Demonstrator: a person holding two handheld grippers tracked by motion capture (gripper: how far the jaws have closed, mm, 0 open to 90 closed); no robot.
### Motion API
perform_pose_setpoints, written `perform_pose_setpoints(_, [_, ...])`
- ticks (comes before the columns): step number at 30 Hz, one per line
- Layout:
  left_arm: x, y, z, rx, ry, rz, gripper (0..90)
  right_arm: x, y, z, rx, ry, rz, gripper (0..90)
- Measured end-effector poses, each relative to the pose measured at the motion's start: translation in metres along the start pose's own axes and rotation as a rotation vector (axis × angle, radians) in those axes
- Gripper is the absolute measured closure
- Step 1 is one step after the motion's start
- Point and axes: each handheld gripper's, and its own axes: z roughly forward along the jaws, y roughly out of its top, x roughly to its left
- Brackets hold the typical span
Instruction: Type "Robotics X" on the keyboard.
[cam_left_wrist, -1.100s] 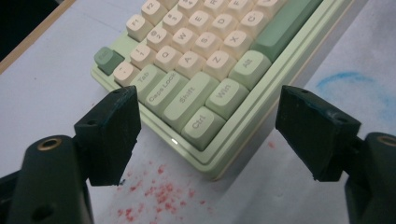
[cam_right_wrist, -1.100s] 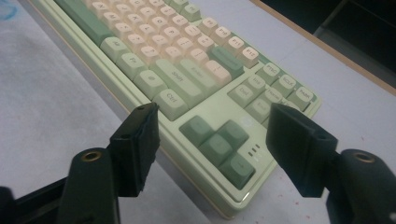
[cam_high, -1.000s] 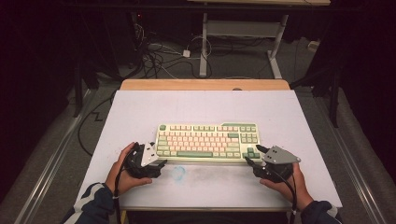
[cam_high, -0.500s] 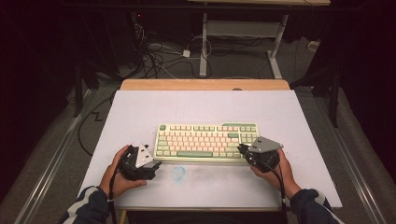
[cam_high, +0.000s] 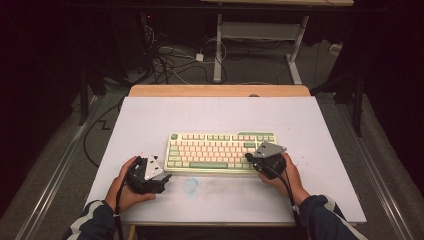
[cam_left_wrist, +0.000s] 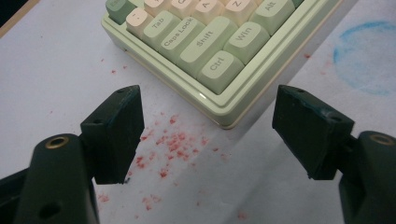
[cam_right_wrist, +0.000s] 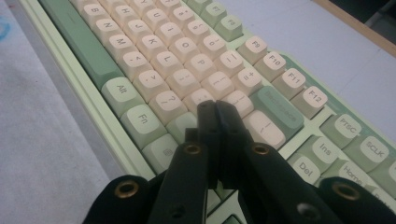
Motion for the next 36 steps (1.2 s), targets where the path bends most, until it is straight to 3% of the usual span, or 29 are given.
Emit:
perform_pose_setpoints(14, [0.001,0.003,-0.002,-0.003,-0.001,-0.017,29.5,-0.003,-0.007,0.0,0.006,0.023,0.002,90.0])
perform_pose_setpoints(18, [0.004,0.006,-0.003,-0.008,0.004,-0.028,39.0,-0.002,-0.008,0.0,0.0,0.022,0.01,90.0])
perform_pose_setpoints(23, [0.008,0.01,-0.004,0.027,0.006,-0.046,65.2,-0.002,-0.008,0.0,-0.004,0.017,0.005,90.0])
perform_pose_setpoints(27, [0.009,0.016,-0.007,0.031,-0.02,-0.063,81.4,-0.001,-0.009,0.0,-0.007,0.015,0.006,90.0])
perform_pose_setpoints(31, [0.006,0.017,-0.006,0.054,-0.04,-0.021,86.2,-0.001,-0.009,0.0,-0.007,0.013,0.005,90.0])
perform_pose_setpoints(36, [0.002,0.025,-0.002,0.044,-0.063,-0.02,86.7,0.0,-0.009,0.0,-0.009,0.007,0.001,90.0])
